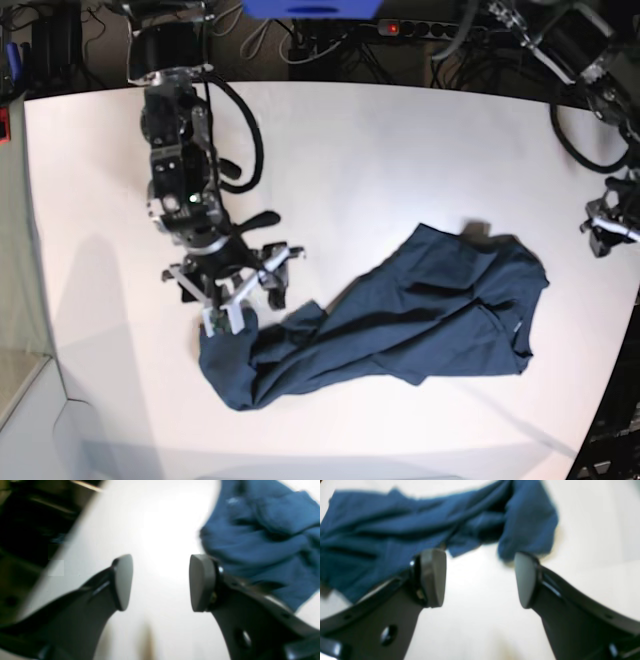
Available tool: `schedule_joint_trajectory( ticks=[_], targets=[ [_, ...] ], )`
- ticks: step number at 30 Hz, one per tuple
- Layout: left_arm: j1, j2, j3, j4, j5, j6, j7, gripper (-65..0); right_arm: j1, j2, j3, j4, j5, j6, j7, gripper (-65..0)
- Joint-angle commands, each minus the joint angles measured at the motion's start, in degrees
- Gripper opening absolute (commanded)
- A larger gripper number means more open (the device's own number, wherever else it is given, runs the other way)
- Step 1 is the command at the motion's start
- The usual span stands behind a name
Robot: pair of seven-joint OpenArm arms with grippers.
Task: Layout the t-shirt on the table in an organized manner, then fold the t-shirt properly
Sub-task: 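Release the t-shirt and move the right gripper toward the collar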
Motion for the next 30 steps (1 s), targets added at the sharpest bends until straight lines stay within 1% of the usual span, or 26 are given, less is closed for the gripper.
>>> schedule_joint_trajectory(
  ticks=[1, 4, 6, 8, 10, 13, 16, 22, 27, 30],
  targets=[
    [-1.4, -1.4, -0.2, -1.7, 1.2, 0.7, -2.4, -30.3, 0.2, -0.3, -2.1, 1.3, 0.7, 0.1, 1.5, -22.0],
    [-2.9, -2.0, 3.0, -7.5, 3.2, 0.3, -6.4, -30.5, -0.8, -0.3, -8.0, 0.5, 0.4, 0.1, 1.6, -22.0],
    [-3.0, -3.5, 4.5, -8.4, 3.2, 0.1, -7.0, -30.7, -0.7, -0.6, -11.1, -1.3, 0.4, 0.1, 1.6, -22.0],
    [-1.7, -4.4, 4.8, -8.1, 2.8, 0.1, -6.9, -30.8, 0.7, -2.1, -13.7, -3.9, 0.4, 0.1, 2.3, -22.0],
    [0.0, -4.6, 4.4, -6.8, 3.1, 0.1, -6.9, -30.8, 2.2, -2.8, -15.1, -8.0, 0.4, 0.1, 3.6, -21.9],
    [4.3, -6.7, 4.3, -3.8, 2.8, 0.1, -7.0, -30.8, 6.2, -3.7, -17.5, -15.9, 0.5, 0.1, 7.0, -21.9],
    [8.6, -7.6, 3.5, -0.4, 2.8, 0.1, -7.1, -30.8, 10.0, -5.2, -19.8, -25.0, 0.4, 0.1, 10.6, -21.9],
    [13.6, -7.3, -1.9, 4.3, 2.8, 0.0, -7.0, -30.8, 13.6, -7.6, -24.2, -34.2, 0.7, 0.1, 15.2, -21.9],
    [14.8, -6.5, -4.6, 5.0, 2.7, 0.0, -7.0, -30.8, 14.3, -7.8, -25.8, -38.0, 0.6, 0.1, 17.6, -21.9],
    [14.8, -6.4, -5.1, 5.0, 2.7, 0.0, -7.0, -30.8, 14.3, -7.8, -25.8, -40.8, 0.7, 0.0, 20.6, -21.9]
  ],
)
